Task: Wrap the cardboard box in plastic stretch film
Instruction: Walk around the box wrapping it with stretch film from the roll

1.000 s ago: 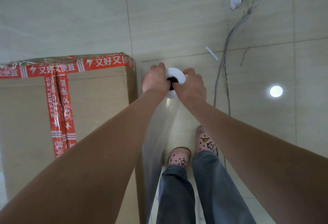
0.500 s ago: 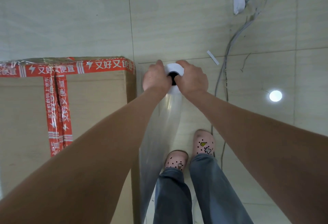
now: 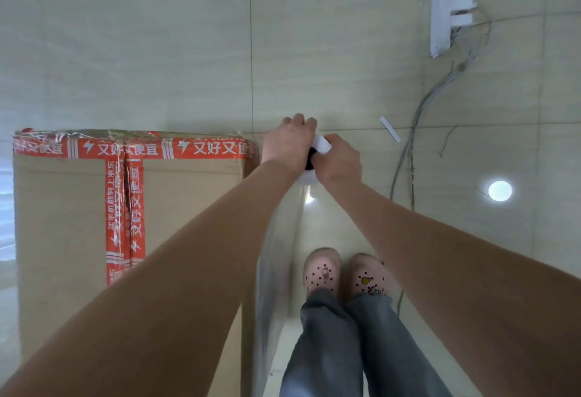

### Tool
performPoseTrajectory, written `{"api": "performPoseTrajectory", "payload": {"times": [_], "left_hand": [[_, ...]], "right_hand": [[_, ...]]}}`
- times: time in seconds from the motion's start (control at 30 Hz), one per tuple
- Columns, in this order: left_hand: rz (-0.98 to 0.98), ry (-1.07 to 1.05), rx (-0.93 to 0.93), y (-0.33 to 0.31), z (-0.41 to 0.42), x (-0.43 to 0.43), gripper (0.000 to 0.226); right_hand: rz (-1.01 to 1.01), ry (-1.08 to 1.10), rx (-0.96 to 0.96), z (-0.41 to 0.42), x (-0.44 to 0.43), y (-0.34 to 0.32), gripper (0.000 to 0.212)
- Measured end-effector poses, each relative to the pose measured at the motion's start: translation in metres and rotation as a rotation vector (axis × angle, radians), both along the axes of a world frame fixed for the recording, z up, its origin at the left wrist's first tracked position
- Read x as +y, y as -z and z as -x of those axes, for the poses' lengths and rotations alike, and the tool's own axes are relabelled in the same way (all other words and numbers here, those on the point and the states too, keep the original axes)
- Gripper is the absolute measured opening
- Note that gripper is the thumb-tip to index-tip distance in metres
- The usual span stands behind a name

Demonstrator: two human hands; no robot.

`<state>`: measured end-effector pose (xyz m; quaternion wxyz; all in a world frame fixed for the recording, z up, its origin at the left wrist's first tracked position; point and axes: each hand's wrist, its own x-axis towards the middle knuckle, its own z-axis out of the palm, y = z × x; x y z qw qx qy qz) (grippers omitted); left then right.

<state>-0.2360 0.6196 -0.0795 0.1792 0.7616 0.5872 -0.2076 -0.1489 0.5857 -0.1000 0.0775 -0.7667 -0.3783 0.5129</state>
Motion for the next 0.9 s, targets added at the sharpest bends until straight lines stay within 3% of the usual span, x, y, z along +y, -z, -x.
{"api": "performPoseTrajectory", "payload": {"times": [0.2, 0.27, 0.37, 0.5, 0.67, 0.8, 0.9], "left_hand": [[0.062, -0.011, 0.009, 0.005, 0.0, 0.021, 0.026], [0.109, -0.066, 0.036, 0.003, 0.005, 0.035, 0.027], [0.171, -0.126, 0.124, -0.002, 0.019, 0.057, 0.03], [0.231, -0.142, 0.172, -0.005, 0.038, 0.076, 0.026], [0.24, -0.11, 0.004, 0.004, 0.054, 0.08, 0.025], [0.243, -0.152, -0.002, 0.011, 0.06, 0.089, 0.013], [0.234, -0.254, -0.023, 0.013, 0.066, 0.096, 0.01]], "right_hand": [[-0.137, -0.394, -0.236, -0.005, 0.023, -0.01, 0.024], [-0.095, -0.362, -0.258, -0.003, 0.027, -0.01, 0.032], [0.104, -0.123, -0.134, 0.004, 0.037, -0.01, 0.049], [0.151, -0.042, -0.045, 0.021, 0.058, -0.011, 0.042], [0.052, -0.199, -0.098, 0.042, 0.076, -0.009, 0.025], [-0.038, -0.43, -0.155, 0.045, 0.096, -0.008, 0.03], [-0.084, -0.447, -0.17, 0.048, 0.105, -0.009, 0.033]]}}
